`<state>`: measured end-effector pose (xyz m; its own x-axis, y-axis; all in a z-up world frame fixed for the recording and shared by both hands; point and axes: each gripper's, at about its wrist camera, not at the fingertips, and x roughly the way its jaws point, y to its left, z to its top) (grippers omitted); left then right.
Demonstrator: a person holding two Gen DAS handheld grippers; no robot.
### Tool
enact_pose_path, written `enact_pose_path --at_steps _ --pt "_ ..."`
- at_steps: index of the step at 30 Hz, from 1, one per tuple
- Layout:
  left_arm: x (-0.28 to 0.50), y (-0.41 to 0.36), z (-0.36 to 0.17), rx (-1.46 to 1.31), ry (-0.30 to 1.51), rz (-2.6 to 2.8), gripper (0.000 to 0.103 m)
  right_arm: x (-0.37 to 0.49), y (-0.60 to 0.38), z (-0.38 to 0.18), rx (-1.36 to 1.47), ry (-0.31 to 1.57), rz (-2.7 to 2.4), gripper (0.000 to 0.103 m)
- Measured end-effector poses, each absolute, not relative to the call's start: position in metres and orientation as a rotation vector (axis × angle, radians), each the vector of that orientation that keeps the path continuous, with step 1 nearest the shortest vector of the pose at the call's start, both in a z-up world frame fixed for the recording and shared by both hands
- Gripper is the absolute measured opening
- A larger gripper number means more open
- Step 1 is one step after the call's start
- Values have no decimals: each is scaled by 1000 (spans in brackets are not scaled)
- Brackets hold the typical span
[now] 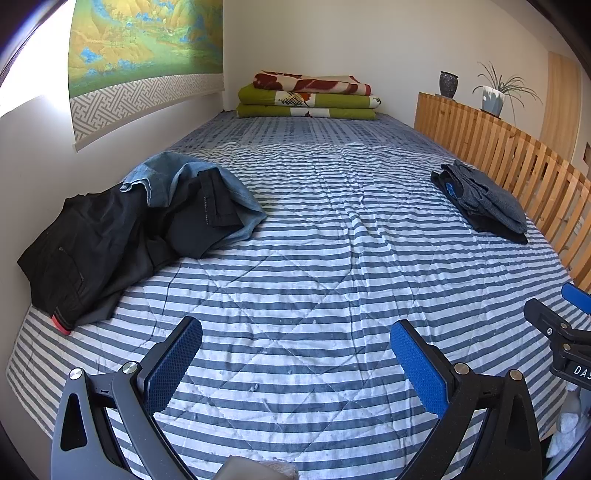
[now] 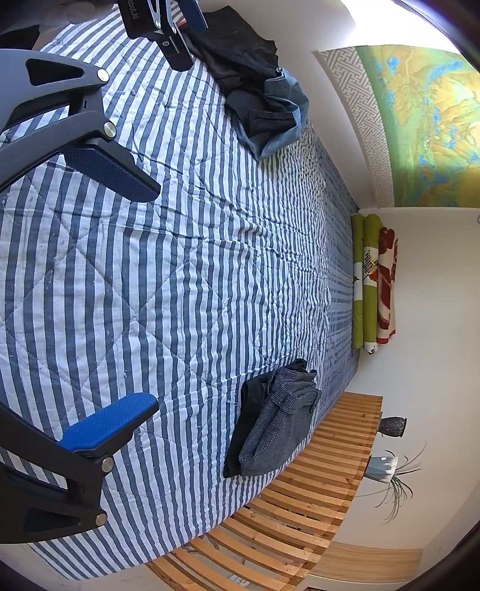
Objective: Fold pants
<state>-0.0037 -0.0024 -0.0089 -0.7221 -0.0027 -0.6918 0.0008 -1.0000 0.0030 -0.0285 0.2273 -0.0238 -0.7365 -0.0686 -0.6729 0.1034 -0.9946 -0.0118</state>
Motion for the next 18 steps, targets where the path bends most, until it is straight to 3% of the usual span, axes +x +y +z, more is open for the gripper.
enact_pose_path --at_steps 18 --pt "-2 -2 -8 1167 -11 -2910 103 -30 229 -24 1102 74 -2842 102"
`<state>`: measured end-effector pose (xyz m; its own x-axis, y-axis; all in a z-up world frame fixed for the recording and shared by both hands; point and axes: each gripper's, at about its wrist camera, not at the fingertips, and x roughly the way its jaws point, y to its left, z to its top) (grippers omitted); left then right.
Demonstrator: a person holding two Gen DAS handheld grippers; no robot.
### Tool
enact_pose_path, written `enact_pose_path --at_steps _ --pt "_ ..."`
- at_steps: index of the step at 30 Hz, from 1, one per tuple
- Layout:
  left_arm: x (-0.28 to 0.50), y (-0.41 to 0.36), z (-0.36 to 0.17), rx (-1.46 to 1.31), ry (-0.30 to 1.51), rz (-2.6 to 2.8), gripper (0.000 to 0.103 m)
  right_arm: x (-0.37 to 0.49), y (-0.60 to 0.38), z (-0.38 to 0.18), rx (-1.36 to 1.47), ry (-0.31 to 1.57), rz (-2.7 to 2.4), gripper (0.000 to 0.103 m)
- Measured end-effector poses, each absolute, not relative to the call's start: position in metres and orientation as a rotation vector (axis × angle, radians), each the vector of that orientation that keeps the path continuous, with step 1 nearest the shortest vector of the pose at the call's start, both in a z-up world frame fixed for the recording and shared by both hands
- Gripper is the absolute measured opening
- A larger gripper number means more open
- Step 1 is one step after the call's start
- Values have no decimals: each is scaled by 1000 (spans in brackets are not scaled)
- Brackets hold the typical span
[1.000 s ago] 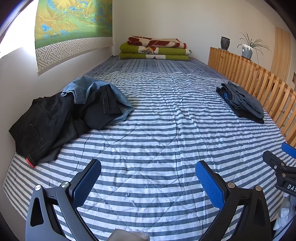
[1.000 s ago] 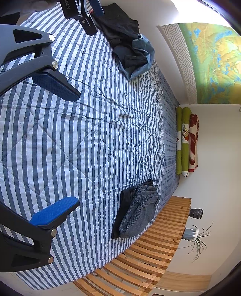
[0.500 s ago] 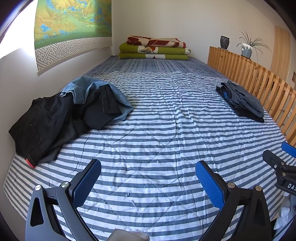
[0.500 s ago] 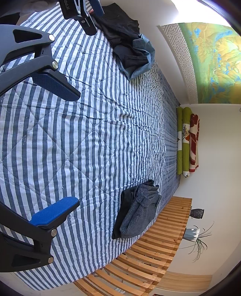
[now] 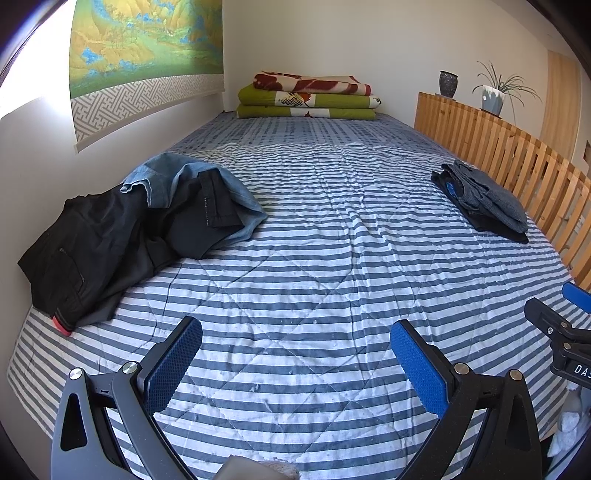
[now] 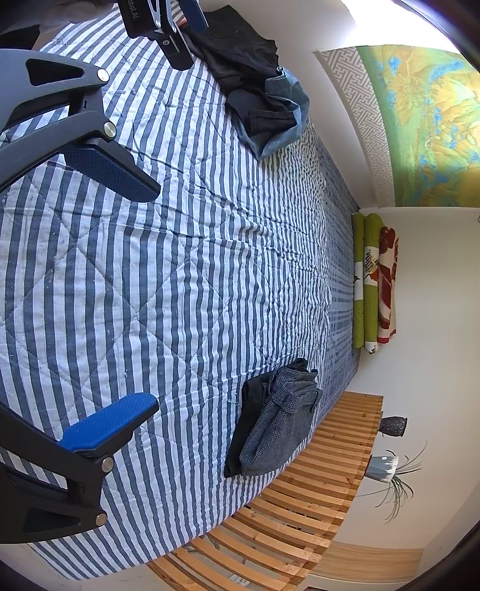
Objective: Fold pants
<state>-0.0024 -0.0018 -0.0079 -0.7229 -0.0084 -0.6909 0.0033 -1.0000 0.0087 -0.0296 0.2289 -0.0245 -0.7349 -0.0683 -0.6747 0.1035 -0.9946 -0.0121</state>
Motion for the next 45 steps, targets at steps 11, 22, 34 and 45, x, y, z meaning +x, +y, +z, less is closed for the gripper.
enact_pose_path --at_steps 11,22,34,45 --pt "-2 0 -9 1165 -11 -2907 103 -30 229 -24 1100 76 -2842 102" --pt "-2 -4 -10 1150 -2 -2894 103 -30 223 -25 1092 82 -2839 102" --pt "0 -22 -1 1110 33 -2878 103 -31 208 -27 1066 91 -2779 102" --pt "-3 -95 -7 1063 186 -2768 103 -39 163 -12 1034 42 -2643 102"
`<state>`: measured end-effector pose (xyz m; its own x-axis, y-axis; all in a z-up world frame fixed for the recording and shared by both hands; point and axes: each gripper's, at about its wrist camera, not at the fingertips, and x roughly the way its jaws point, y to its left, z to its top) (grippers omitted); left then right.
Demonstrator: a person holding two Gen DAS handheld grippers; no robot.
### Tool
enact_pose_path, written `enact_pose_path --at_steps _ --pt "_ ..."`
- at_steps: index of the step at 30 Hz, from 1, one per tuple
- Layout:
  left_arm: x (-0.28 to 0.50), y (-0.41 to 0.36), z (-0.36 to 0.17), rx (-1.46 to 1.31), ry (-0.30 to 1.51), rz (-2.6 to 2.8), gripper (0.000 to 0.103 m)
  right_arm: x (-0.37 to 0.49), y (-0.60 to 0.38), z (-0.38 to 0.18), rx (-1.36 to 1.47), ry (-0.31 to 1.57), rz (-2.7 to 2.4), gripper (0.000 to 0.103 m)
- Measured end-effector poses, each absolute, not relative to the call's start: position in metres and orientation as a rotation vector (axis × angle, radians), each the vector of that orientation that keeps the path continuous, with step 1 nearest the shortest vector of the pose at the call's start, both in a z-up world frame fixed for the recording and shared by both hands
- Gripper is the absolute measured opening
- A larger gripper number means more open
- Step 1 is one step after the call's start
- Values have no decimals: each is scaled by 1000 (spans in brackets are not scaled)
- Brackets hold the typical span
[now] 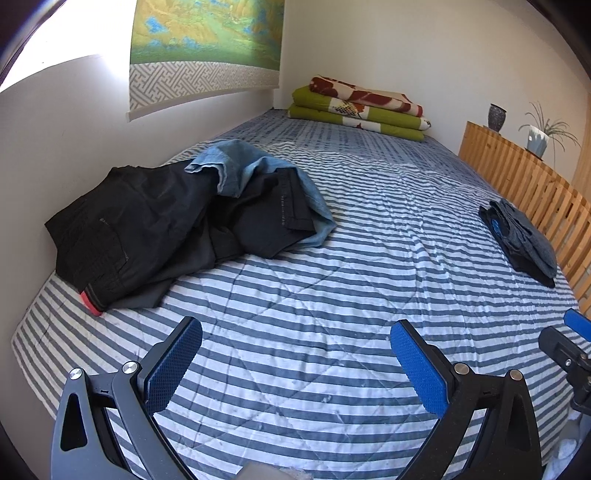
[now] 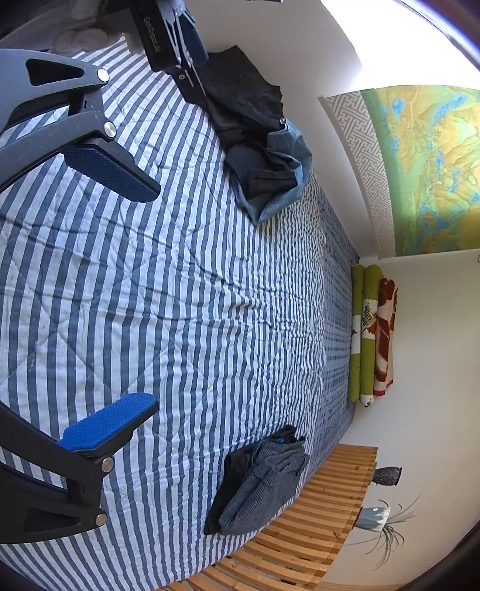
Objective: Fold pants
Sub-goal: 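Move both tools toward the black jacket lying on the jeans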
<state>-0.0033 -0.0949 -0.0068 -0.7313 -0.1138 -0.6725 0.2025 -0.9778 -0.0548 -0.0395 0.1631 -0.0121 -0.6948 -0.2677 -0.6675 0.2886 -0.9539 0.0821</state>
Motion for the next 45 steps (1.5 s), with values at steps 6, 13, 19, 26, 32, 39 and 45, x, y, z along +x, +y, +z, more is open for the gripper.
enact_pose_path --at_steps 6,13,19,26,32,39,45 --pt "1 -155 -14 1011 280 -2686 101 -50 115 6 989 111 -2579 102" --pt "10 -218 -16 951 352 -2609 100 -63 40 12 966 174 -2465 101" --pt "24 -288 -13 877 350 -2470 100 -75 -36 16 944 192 -2345 94" --pt "50 -376 -28 843 312 -2252 100 -77 -145 -1 924 296 -2154 91" --pt "75 -435 -36 833 396 -2165 100 -71 -236 -37 972 384 -1990 91" --pt "93 -468 -43 811 454 -2107 100 -69 -313 -79 985 488 -1903 90" --pt "102 -483 -45 792 498 -2083 100 -63 -363 -99 953 588 -1838 90"
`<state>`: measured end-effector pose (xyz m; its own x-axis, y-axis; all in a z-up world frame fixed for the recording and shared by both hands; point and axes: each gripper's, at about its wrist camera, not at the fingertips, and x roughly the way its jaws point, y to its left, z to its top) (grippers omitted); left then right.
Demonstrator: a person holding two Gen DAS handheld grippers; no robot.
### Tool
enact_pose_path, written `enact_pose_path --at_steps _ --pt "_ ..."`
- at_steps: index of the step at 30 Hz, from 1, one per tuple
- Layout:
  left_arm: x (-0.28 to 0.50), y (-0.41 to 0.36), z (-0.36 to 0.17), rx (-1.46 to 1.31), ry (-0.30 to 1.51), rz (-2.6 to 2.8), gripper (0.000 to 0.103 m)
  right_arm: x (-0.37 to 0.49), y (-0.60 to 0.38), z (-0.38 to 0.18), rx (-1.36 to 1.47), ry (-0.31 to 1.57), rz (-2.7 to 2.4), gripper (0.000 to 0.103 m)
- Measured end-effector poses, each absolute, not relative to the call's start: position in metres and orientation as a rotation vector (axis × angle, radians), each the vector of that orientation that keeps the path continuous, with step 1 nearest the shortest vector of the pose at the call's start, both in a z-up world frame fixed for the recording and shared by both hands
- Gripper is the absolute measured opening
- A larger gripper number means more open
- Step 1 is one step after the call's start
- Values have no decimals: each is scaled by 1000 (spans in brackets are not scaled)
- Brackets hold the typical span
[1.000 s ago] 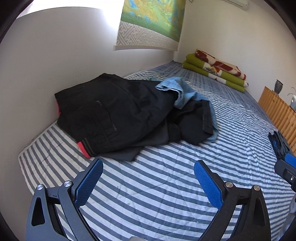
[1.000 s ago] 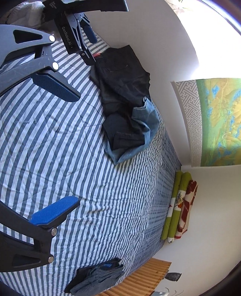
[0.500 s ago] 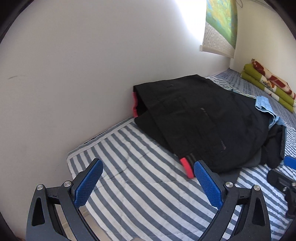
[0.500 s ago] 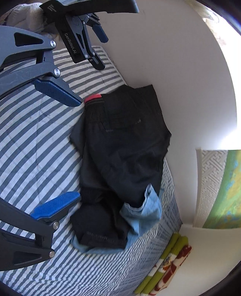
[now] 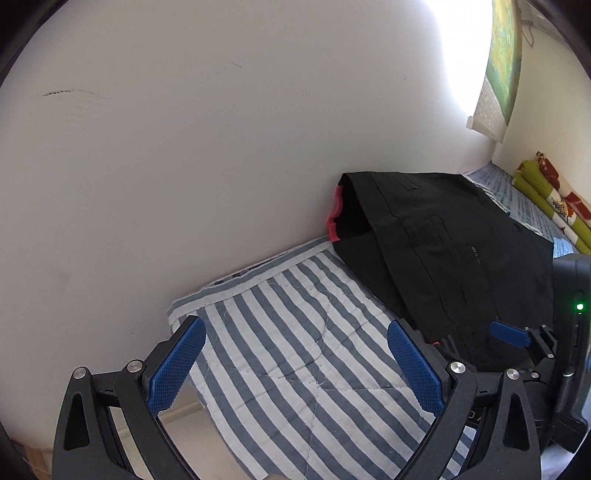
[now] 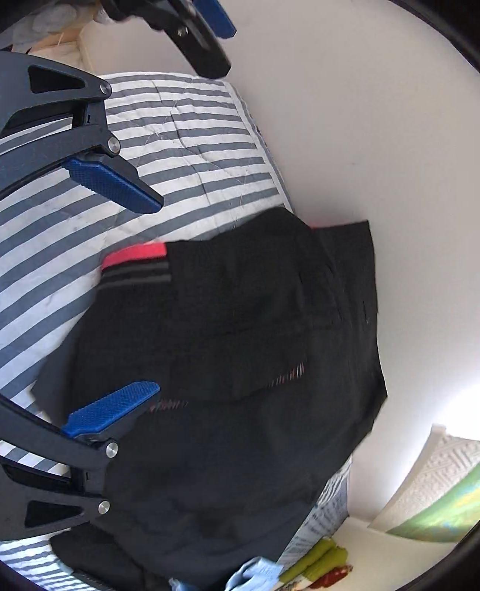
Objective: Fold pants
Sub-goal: 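Move both tools toward the black jacket lying on the jeans, then grasp the pink-trimmed cuff of the black jacket with the right gripper while the left gripper grasps the other cuff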
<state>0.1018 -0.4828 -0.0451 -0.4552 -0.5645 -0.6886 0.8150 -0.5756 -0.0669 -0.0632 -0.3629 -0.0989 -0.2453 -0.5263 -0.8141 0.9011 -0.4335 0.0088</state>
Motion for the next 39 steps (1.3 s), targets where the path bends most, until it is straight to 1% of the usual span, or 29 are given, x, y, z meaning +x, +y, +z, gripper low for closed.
enact_pose_path --at_steps 4,7,8,9,10,11,13,14,16,18,20,21,24,27,32,37,39 --pt "107 -489 -46 782 532 -2074 100 -61 -384 -115 962 672 -1828 90" --pt "106 -494 -49 788 557 -2065 100 -58 -389 -127 935 786 -1838 90" --pt "106 -494 -50 792 571 -2067 100 -57 -390 -131 924 836 -1841 89" --pt "105 -494 -50 795 582 -2071 100 -56 -389 -134 914 881 -1842 86" --pt "103 -494 -51 798 589 -2074 100 -56 -387 -135 904 909 -1839 81" --pt "102 -493 -51 799 589 -2079 100 -57 -383 -134 896 929 -1841 69" --pt "96 -491 -51 806 582 -2093 100 -65 -375 -128 958 870 -1787 51" --pt "93 -489 -51 810 579 -2104 100 -71 -370 -124 1000 823 -1755 44" --pt "88 -487 -52 819 582 -2123 100 -78 -360 -114 1015 771 -1764 42" --pt "84 -487 -53 829 606 -2143 100 -81 -350 -105 1014 742 -1771 25" --pt "82 -486 -54 833 629 -2157 98 -84 -337 -93 1018 691 -1787 15" --pt "81 -485 -54 834 628 -2160 98 -85 -330 -86 1014 668 -1795 7" --pt "79 -486 -55 830 652 -2174 95 -88 -307 -65 989 622 -1822 6" --pt "82 -486 -53 805 714 -2211 95 -89 -274 -43 978 573 -1859 6" --pt "76 -472 -56 848 757 -2291 95 -81 -202 -18 952 560 -1915 6" --pt "59 -450 -71 958 660 -2315 95 -68 -167 -10 942 564 -1995 6" --pt "53 -446 -81 1004 653 -2309 95 -65 -144 -5 952 543 -2016 6"
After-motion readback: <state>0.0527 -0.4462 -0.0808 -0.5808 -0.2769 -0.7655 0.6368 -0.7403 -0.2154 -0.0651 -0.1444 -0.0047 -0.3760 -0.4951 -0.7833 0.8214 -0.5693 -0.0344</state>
